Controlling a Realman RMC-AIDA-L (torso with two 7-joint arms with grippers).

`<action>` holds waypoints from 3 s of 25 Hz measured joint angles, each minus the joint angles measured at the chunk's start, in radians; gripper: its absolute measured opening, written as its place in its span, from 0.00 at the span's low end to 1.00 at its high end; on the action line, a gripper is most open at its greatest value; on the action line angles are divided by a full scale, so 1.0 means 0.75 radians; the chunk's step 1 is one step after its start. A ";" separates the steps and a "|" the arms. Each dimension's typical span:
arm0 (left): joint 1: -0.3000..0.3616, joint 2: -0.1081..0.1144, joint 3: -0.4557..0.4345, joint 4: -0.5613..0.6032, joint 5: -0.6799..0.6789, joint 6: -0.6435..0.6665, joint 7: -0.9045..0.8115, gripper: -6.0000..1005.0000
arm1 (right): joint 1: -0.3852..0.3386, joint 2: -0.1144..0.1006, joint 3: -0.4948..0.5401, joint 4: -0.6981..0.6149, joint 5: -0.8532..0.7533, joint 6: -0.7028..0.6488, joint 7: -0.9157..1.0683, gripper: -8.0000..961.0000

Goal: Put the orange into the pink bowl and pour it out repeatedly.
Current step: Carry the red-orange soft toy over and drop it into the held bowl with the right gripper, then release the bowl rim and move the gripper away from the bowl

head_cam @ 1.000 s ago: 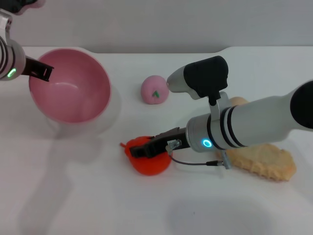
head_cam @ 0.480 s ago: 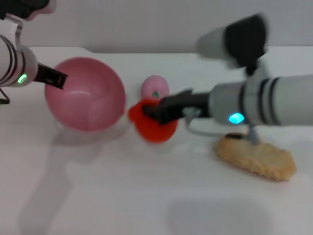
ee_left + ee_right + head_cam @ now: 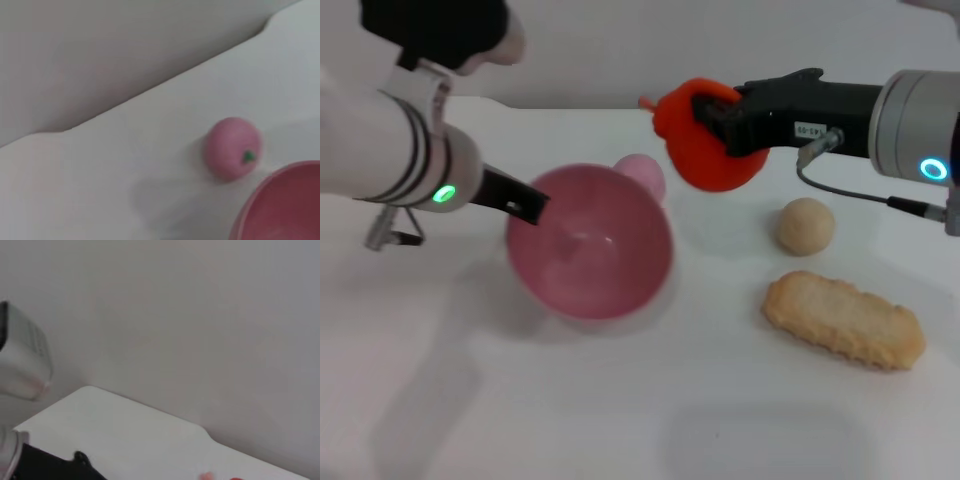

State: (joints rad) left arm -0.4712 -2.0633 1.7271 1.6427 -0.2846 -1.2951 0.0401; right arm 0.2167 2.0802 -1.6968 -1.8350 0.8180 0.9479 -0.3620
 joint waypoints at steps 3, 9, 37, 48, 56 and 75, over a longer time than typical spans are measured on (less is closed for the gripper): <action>-0.029 -0.002 0.026 -0.009 -0.025 0.005 -0.009 0.05 | 0.020 -0.001 -0.040 0.051 0.003 -0.008 0.000 0.09; -0.050 -0.002 0.050 -0.023 -0.077 0.021 -0.017 0.05 | 0.049 -0.005 -0.073 0.162 0.044 -0.041 -0.005 0.06; -0.083 0.001 0.044 -0.185 -0.256 0.039 0.002 0.05 | 0.011 -0.005 0.059 0.230 0.196 -0.100 -0.039 0.51; -0.064 0.003 0.007 -0.196 -0.314 0.098 0.007 0.11 | -0.001 -0.002 0.042 0.241 0.194 -0.107 -0.124 0.55; -0.054 0.005 -0.044 -0.202 -0.277 0.222 0.087 0.43 | -0.035 0.000 0.013 0.308 0.196 -0.284 -0.296 0.70; 0.410 0.002 0.057 -0.630 -0.169 2.005 0.371 0.82 | -0.145 0.002 -0.431 0.908 0.207 -2.003 -0.650 0.71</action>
State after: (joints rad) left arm -0.1640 -2.0621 1.7699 1.1702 -0.4113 0.2084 0.3183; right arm 0.1076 2.0815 -2.0199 -1.1539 0.9732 -0.5542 -0.8496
